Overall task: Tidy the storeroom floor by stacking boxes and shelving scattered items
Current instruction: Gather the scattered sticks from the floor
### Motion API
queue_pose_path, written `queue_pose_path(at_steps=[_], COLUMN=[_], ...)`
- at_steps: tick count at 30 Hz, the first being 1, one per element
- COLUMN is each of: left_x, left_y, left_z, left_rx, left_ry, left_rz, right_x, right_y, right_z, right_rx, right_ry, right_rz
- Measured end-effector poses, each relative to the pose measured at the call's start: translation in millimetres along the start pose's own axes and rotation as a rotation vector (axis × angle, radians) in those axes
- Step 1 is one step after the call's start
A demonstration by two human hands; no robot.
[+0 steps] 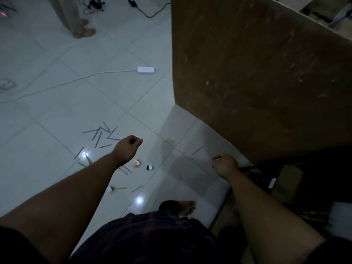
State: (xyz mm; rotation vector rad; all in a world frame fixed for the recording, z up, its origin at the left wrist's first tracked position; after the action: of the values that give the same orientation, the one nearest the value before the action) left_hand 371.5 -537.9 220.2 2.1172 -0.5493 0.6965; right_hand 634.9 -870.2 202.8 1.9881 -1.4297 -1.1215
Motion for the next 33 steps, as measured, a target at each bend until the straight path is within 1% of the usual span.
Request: queue_pose_path(at_steps=[4, 9, 12, 15, 21, 24, 29, 33], left_x=[-52.9, -129.7, -160.5, -182.3, -203.2, -205.1, -203.6, -198.4], left_y=[25.3, 65.7, 84.7, 91.5, 84.2, 71.1, 53.8, 27.8], left_z=[-38.1, -99.1, -142.4, -183.1, -233.5, -253.0, -298.2, -347.8], left_rx=[0.006, 0.023, 0.047, 0.069, 0.081, 0.082, 0.070, 0.040], left_ry=[0.036, 0.088, 0.120, 0.122, 0.100, 0.077, 0.054, -0.004], left_rz=[0.001, -0.010, -0.010, 0.008, 0.024, 0.034, 0.045, 0.054], right_x=[-26.9, -88.8, -129.3, -167.7, -217.3, -233.8, -268.9, -311.4], right_y=[13.6, 43.7, 61.4, 73.1, 78.4, 69.8, 52.7, 44.1], right_z=[26.7, 91.1, 127.0, 157.5, 192.0, 195.4, 197.4, 200.6], right_rx=[0.092, 0.179, 0.238, 0.258, 0.246, 0.258, 0.232, 0.265], right_ry=[-0.067, -0.118, -0.160, -0.183, -0.220, -0.198, -0.152, -0.216], right_rz=[0.035, 0.033, 0.028, -0.002, -0.021, -0.017, 0.004, 0.013])
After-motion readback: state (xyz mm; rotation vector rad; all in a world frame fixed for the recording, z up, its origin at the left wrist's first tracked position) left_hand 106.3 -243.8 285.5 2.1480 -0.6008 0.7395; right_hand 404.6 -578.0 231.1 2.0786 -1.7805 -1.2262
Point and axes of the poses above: each hand's wrist, its own y-axis away from the middle knuckle, its own z-axis out of the palm, x = y × z, the point moved 10 cm from there along -y, towards the middle knuckle, and after that the axes turned 8 degrees about -x, right-handed, at the moved point
